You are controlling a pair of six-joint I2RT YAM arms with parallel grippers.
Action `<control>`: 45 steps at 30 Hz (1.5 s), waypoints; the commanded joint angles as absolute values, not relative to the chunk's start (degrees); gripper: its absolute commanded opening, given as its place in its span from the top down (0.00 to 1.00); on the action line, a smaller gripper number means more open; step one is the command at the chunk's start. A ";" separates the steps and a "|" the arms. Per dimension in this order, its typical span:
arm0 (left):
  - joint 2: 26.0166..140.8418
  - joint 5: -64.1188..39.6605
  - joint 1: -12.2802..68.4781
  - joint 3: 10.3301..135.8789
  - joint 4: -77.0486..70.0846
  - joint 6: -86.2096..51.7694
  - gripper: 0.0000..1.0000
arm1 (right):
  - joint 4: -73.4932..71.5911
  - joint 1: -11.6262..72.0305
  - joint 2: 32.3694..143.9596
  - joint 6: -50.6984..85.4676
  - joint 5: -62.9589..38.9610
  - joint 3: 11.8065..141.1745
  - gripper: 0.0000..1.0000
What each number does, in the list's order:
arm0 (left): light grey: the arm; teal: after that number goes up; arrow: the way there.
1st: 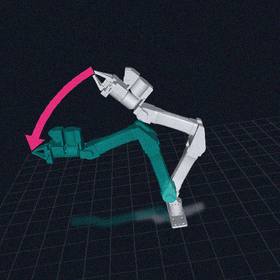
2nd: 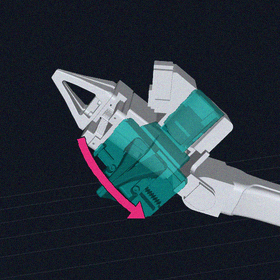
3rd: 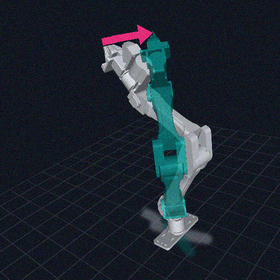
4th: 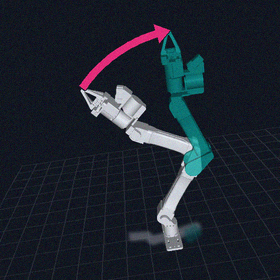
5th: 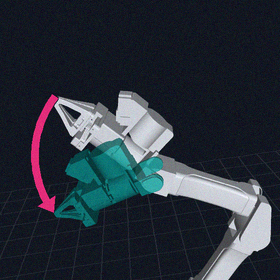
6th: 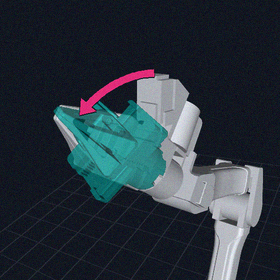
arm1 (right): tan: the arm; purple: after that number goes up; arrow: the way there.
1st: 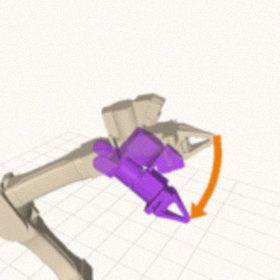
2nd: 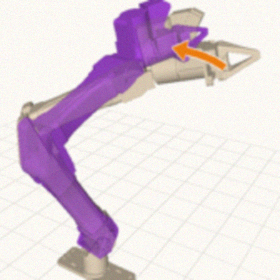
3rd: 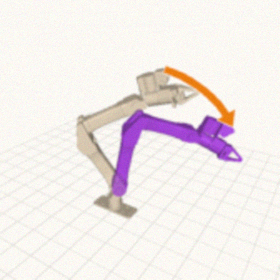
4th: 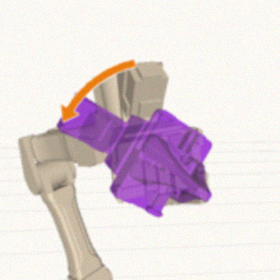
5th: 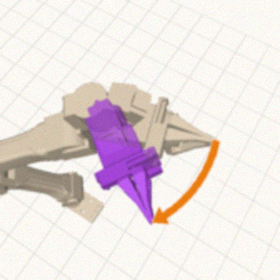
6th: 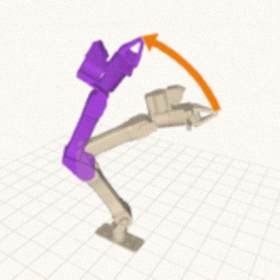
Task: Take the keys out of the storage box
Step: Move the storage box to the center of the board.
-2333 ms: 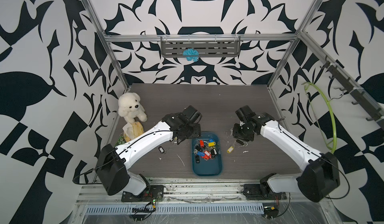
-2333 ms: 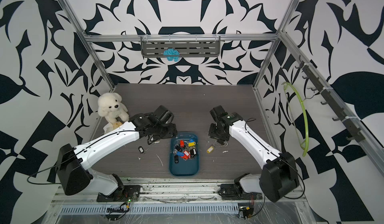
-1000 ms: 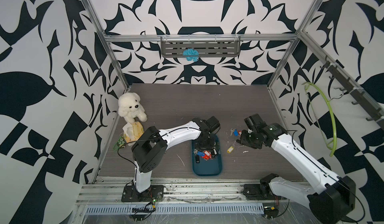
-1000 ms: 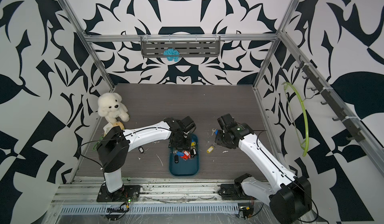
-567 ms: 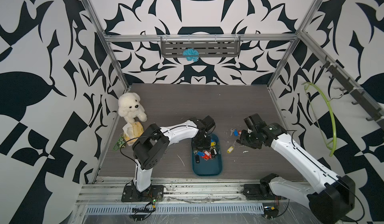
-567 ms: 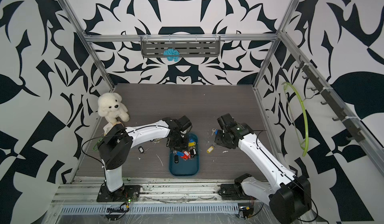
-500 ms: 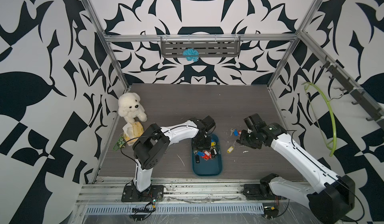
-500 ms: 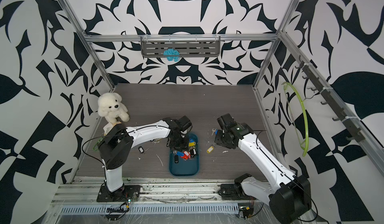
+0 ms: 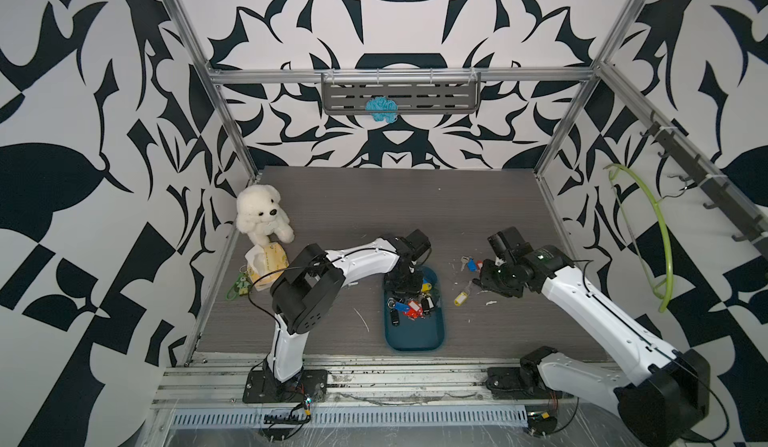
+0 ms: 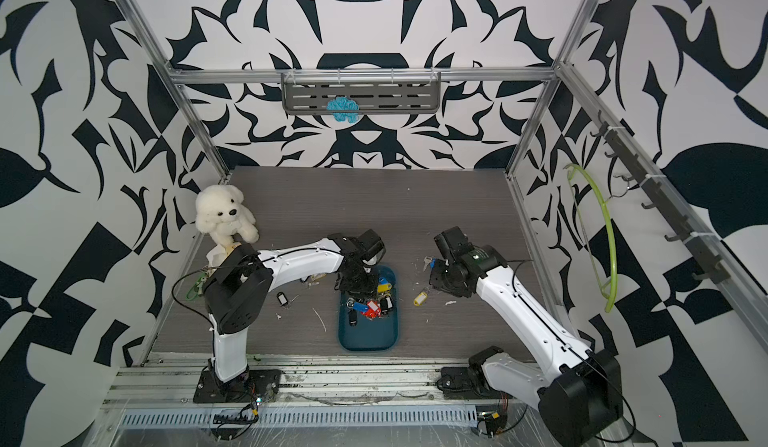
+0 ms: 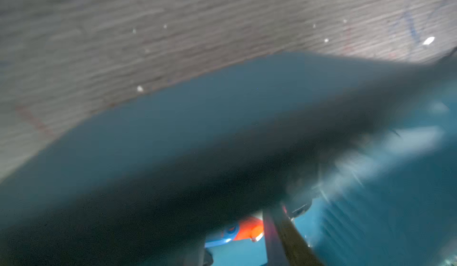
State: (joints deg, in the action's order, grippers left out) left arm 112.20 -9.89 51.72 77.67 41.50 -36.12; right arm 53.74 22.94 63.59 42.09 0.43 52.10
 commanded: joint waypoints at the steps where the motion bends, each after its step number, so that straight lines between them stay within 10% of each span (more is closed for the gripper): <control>1: 114.17 -11.22 51.84 78.29 44.04 -34.41 0.60 | 53.37 22.68 63.19 42.80 0.53 52.15 0.69; 25: 111.11 -13.72 53.96 78.84 46.58 -30.94 0.62 | 53.03 22.68 63.30 43.19 -0.08 51.59 0.69; 45: 107.98 -11.69 57.47 78.31 48.16 -29.20 0.44 | 52.84 22.68 62.76 43.39 -0.79 50.98 0.68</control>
State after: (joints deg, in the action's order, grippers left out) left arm 107.39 -11.81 56.99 77.65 45.60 -30.41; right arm 52.88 22.94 63.57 42.74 -0.73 51.03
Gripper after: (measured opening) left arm 0.562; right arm 0.318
